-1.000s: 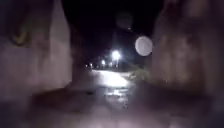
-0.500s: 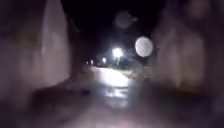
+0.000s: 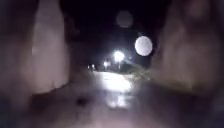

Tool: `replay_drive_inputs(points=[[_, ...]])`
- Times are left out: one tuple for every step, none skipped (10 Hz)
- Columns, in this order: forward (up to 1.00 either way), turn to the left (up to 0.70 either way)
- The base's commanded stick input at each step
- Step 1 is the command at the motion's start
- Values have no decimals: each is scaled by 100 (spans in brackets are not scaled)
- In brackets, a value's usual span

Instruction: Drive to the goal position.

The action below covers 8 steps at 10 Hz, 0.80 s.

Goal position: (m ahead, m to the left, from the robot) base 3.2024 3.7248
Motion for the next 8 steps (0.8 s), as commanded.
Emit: replay_drive_inputs(points=[[100,12],[100,11],[100,8],[100,8],[100,13],[100,14],[100,11],[100,7]])
